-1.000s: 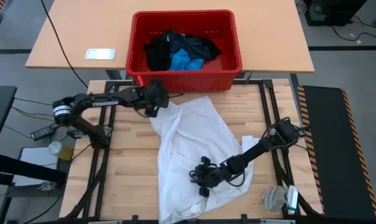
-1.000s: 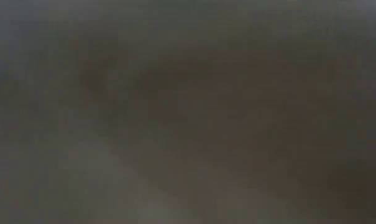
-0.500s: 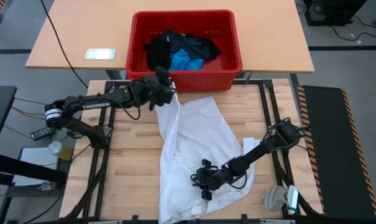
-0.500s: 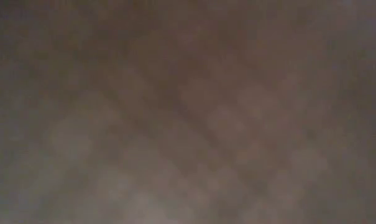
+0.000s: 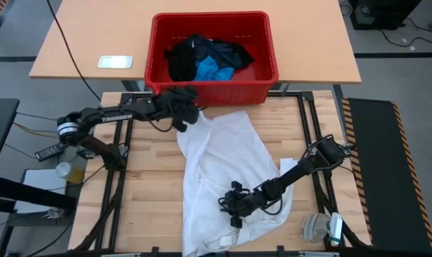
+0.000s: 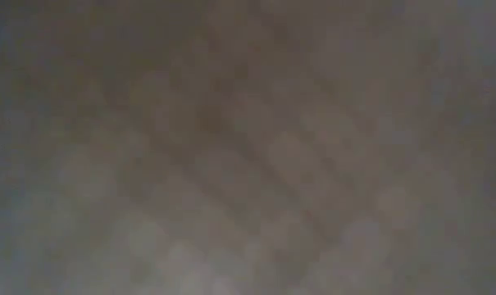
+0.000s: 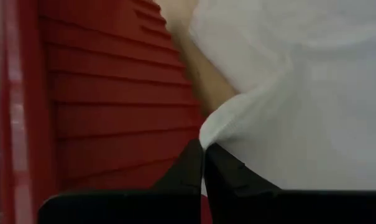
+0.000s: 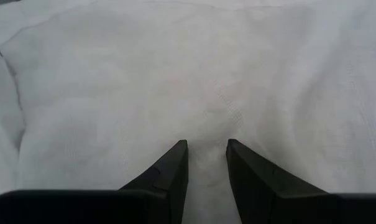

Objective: Fold laundry
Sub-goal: Fold the white polo

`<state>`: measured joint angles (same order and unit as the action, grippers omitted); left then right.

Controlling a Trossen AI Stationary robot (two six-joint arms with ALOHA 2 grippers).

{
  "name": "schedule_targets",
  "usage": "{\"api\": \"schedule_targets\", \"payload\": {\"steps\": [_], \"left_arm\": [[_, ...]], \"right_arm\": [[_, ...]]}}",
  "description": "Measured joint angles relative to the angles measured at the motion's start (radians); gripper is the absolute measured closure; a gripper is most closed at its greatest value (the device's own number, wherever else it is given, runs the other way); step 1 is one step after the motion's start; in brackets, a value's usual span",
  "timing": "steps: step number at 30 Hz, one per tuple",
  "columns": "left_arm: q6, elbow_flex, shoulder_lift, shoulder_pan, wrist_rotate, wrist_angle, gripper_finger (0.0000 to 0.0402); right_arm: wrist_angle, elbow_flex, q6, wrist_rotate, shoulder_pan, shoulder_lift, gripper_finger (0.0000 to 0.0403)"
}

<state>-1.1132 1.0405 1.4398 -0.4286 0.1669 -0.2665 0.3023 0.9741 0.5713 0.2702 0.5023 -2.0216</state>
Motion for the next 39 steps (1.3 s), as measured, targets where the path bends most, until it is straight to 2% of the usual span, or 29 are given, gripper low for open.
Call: {"api": "schedule_targets", "payload": {"steps": [8, 11, 14, 17, 20, 23, 25, 31, 33, 37, 39], "left_arm": [[0.07, 0.0, 0.182, 0.007, -0.001, 0.206, 0.039], [0.073, 0.001, 0.234, 0.006, -0.008, 0.217, 0.0377], [0.103, 0.0, 0.268, 0.006, -0.069, 0.188, 0.0332], [0.124, 0.0, 0.278, 0.018, -0.07, 0.197, 0.0263], [0.146, 0.0, 0.269, 0.024, 0.045, 0.247, 0.019], [0.151, 0.0, 0.23, 0.036, 0.242, 0.302, 0.0137], [0.132, 0.001, 0.18, 0.04, 0.273, 0.293, 0.0117], [0.191, 0.049, 0.026, 0.05, 0.237, 0.133, 0.0107], [0.268, 0.078, -0.015, 0.053, 0.214, 0.046, 0.0106], [0.527, 0.132, -0.053, 0.084, -0.037, -0.171, 0.0107], [0.611, 0.132, -0.048, 0.128, -0.11, -0.262, 0.0108]], "right_arm": [[0.007, -0.001, 0.001, 0.003, -0.001, -0.001, 0.0282], [0.008, -0.001, 0.001, 0.005, -0.001, -0.001, 0.0282], [0.008, -0.001, -0.003, 0.006, -0.001, -0.001, 0.0282], [0.007, -0.001, -0.004, 0.007, -0.002, 0.002, 0.0282], [0.002, -0.002, -0.003, 0.02, -0.004, 0.009, 0.0282], [-0.005, -0.003, -0.004, 0.023, -0.008, 0.018, 0.0282], [-0.011, -0.004, -0.005, 0.023, -0.013, 0.028, 0.0282], [-0.154, -0.003, -0.001, 0.088, -0.022, 0.143, 0.0284], [-0.223, -0.003, 0.002, 0.12, -0.022, 0.202, 0.0285], [-0.409, -0.001, 0.007, 0.136, -0.022, 0.339, 0.0285], [-0.545, 0.0, 0.035, 0.133, -0.023, 0.404, 0.0285]]}}
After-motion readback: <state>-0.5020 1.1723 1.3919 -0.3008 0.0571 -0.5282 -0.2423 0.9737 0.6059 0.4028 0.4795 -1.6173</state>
